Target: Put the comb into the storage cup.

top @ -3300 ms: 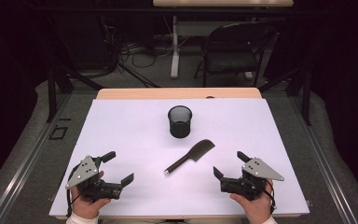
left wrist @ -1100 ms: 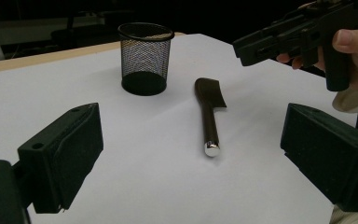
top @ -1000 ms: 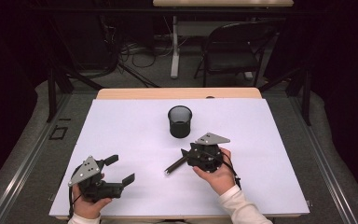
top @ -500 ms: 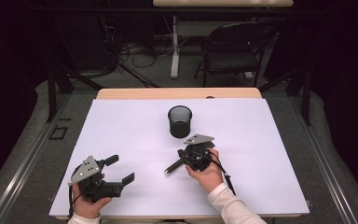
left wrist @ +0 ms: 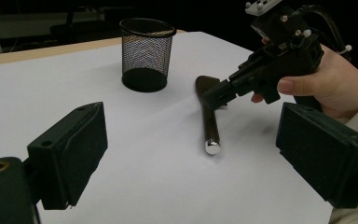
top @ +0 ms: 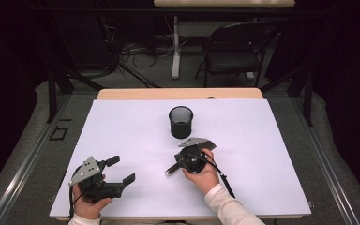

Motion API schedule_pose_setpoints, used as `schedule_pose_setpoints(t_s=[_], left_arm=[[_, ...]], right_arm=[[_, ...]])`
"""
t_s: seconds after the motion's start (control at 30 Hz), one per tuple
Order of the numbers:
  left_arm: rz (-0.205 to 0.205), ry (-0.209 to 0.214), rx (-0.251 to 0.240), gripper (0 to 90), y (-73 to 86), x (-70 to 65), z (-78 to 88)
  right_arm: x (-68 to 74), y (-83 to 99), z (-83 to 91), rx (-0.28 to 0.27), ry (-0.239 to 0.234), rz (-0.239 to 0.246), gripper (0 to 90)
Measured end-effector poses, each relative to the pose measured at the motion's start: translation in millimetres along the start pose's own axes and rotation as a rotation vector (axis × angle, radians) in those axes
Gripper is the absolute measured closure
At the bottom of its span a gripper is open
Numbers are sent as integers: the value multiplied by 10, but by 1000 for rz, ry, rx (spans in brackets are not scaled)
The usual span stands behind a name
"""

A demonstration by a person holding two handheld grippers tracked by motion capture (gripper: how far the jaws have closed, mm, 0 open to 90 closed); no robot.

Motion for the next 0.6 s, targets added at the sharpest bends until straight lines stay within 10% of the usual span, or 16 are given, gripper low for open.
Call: schedule_pose_setpoints(t_s=[0.6], left_arm=[[3, -2, 6, 92, 10, 2, -9]], right_arm=[[9, 47, -190, 50, 7, -12, 900]])
Point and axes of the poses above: each handheld gripper's, and its own axes: z roughly backward along the jaws, y roughly out of its underside, x roughly to its left, the point moved 5 cm from there along -z, roughly forward along the jaws, and after that the axes turned 6 degrees about -y, right-handed, at the moved point
